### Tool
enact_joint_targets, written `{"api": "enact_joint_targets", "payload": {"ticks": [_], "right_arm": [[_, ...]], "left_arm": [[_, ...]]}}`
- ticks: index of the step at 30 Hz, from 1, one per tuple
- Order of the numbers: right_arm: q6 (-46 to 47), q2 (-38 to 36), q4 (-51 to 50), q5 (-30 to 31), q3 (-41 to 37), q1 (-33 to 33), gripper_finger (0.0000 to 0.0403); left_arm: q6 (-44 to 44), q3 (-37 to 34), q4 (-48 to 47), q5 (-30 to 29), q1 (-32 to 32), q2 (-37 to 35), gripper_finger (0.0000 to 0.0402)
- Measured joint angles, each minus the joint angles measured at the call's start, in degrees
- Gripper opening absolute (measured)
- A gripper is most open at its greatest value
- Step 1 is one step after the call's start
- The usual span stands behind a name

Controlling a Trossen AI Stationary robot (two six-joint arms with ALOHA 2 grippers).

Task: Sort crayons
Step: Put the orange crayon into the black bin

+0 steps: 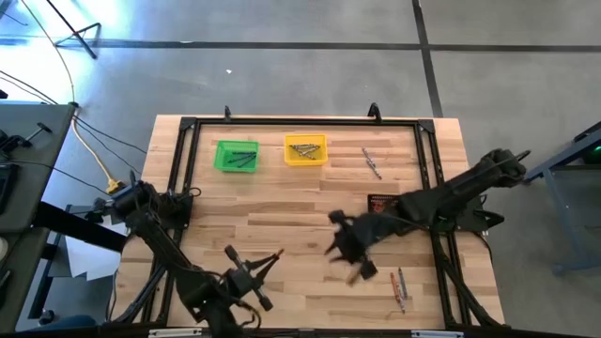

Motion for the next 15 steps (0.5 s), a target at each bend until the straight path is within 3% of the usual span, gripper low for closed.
{"api": "enact_joint_targets", "payload": {"ticks": [4, 9, 15], "right_arm": [[-7.05, -1.12, 10.74, -0.06, -2.23, 4.06, 0.0087], [-9.58, -0.92, 32.50, 0.83, -16.46, 3.64, 0.0087], [-1.36, -0.92, 75.47, 3.09, -33.77, -2.46, 0.0087]], "left_arm": [[-4.23, -0.02, -4.06, 1.41, 1.90, 0.00, 0.0000], [-1.88, -0.02, -3.56, 2.70, 2.82, 0.00, 0.0000], [-1.91, -0.02, -3.52, 3.60, 2.81, 0.00, 0.0000]]}}
